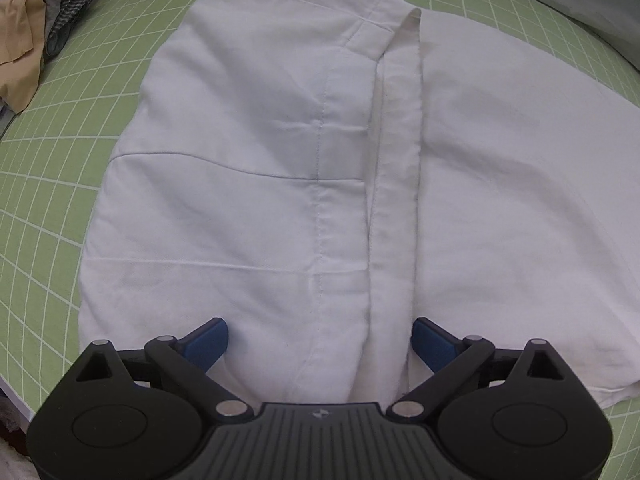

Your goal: Fold clothes

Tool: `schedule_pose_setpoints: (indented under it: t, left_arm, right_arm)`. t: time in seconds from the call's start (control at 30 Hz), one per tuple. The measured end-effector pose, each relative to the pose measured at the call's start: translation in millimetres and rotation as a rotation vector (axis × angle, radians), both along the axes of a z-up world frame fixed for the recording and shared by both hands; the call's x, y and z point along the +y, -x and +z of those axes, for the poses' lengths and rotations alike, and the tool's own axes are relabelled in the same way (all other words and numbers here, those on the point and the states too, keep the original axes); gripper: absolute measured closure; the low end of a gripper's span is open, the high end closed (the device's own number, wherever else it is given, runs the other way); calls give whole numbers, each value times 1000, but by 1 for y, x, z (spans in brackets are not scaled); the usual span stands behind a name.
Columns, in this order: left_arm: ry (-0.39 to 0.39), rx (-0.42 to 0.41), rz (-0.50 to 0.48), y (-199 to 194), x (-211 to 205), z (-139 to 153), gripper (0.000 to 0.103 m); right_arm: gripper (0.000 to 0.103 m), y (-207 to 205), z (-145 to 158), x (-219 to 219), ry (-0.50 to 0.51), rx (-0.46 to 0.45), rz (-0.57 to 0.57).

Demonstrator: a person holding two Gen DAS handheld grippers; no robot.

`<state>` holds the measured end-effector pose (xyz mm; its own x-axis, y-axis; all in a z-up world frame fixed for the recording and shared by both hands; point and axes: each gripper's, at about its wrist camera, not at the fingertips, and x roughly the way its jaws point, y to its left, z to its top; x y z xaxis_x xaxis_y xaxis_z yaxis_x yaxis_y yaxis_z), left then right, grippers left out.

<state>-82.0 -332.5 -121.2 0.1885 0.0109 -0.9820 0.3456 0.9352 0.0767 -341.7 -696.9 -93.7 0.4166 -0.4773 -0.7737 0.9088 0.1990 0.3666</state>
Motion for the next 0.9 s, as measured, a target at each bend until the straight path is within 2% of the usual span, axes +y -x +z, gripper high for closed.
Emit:
schedule_pose_setpoints:
  t: [0.13, 0.27, 0.37, 0.53, 0.73, 0.8, 0.83, 0.87, 0.9]
  left_arm:
    - [-23, 13, 14, -3, -4, -4, 0]
    - [1, 31, 51, -7, 1, -6, 0]
    - [19, 35, 78, -8, 5, -6, 0]
    - [25, 32, 92, -7, 7, -6, 0]
    - [32, 22, 92, -4, 11, -6, 0]
    - [34, 18, 89, -3, 12, -5, 0]
    - [35, 17, 88, -2, 13, -5, 0]
    - [36, 15, 86, -2, 13, -5, 0]
    - [36, 14, 84, -1, 14, -5, 0]
  right_arm:
    - [4, 0, -15, -29, -7, 42, -9]
    - [1, 1, -30, -43, -12, 53, 8]
    - [0, -5, -33, -44, 23, 74, 40]
    - [0, -20, -37, -39, 75, 161, 71]
    - [0, -26, -36, -40, 75, 198, 88]
    - [5, -25, -35, -39, 85, 193, 113]
    - [12, -23, -34, -38, 92, 183, 120]
    - [26, -22, -32, -37, 97, 170, 131]
    - [33, -22, -31, -36, 98, 153, 147]
